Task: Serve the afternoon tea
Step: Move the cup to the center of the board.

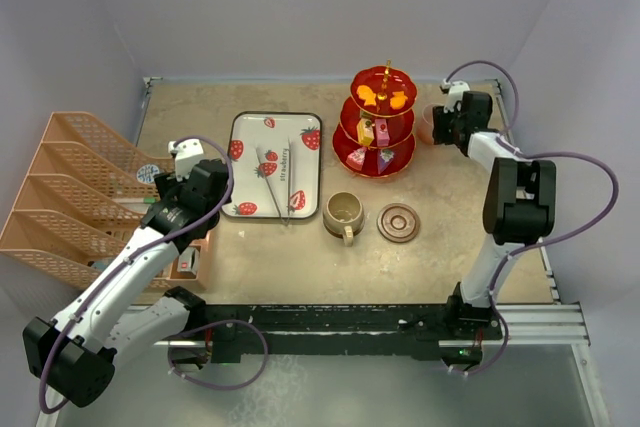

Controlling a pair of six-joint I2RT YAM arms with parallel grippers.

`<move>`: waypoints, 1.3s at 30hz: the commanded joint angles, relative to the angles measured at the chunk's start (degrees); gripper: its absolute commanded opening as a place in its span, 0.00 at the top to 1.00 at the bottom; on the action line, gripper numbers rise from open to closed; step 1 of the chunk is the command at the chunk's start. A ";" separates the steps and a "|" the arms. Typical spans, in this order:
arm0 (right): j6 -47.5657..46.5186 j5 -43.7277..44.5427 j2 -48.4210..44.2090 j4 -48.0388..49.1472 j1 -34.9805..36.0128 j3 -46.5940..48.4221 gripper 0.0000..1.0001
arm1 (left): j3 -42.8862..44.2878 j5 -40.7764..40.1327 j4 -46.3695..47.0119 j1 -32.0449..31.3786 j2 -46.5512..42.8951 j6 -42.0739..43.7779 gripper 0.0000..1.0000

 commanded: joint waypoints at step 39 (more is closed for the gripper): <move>8.82 10.17 -15.19 0.42 3.74 -17.84 0.63 | 2.57 -0.95 1.22 -0.03 -0.91 1.41 0.14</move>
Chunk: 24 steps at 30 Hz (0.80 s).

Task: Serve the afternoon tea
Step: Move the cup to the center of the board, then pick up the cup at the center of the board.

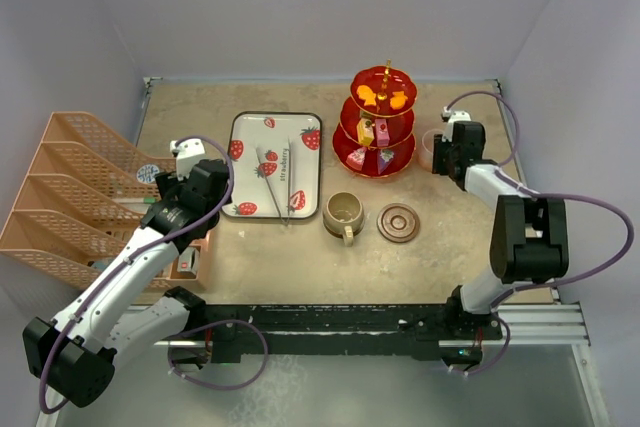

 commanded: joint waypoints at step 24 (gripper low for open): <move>6.11 2.59 -14.35 2.65 -0.19 -6.23 1.00 | 2.43 0.00 1.01 0.00 -0.43 0.16 0.14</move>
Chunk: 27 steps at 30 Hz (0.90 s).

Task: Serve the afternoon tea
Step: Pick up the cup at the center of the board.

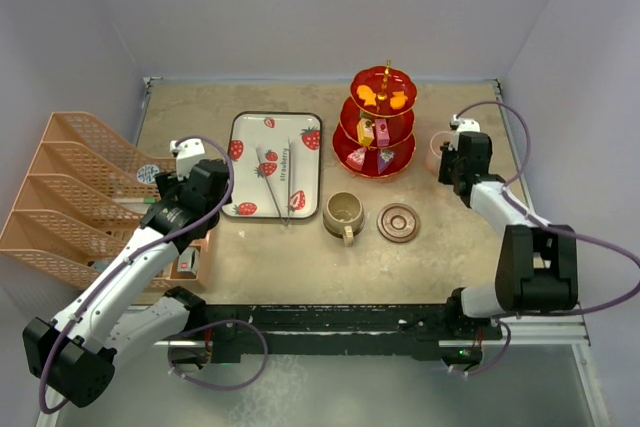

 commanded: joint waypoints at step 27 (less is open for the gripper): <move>13.99 -10.48 -29.58 -14.48 -0.19 -3.87 1.00 | 2.26 1.19 0.77 0.00 -1.92 -0.09 0.14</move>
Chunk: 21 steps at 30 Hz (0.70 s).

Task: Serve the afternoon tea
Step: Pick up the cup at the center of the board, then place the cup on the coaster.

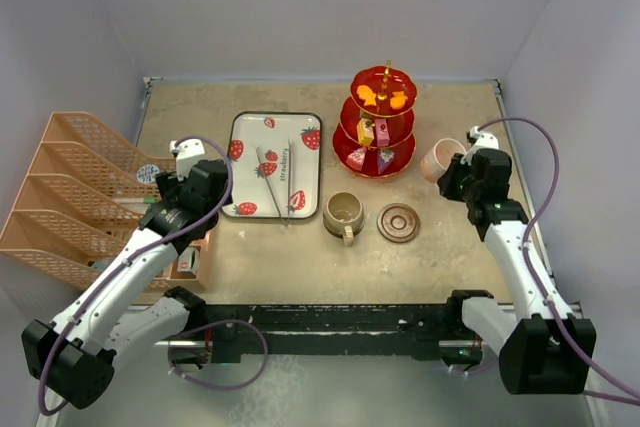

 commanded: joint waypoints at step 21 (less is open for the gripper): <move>16.60 11.58 -4.72 -17.07 21.42 5.97 1.00 | 1.85 -0.47 0.50 -0.03 -4.46 -0.54 0.14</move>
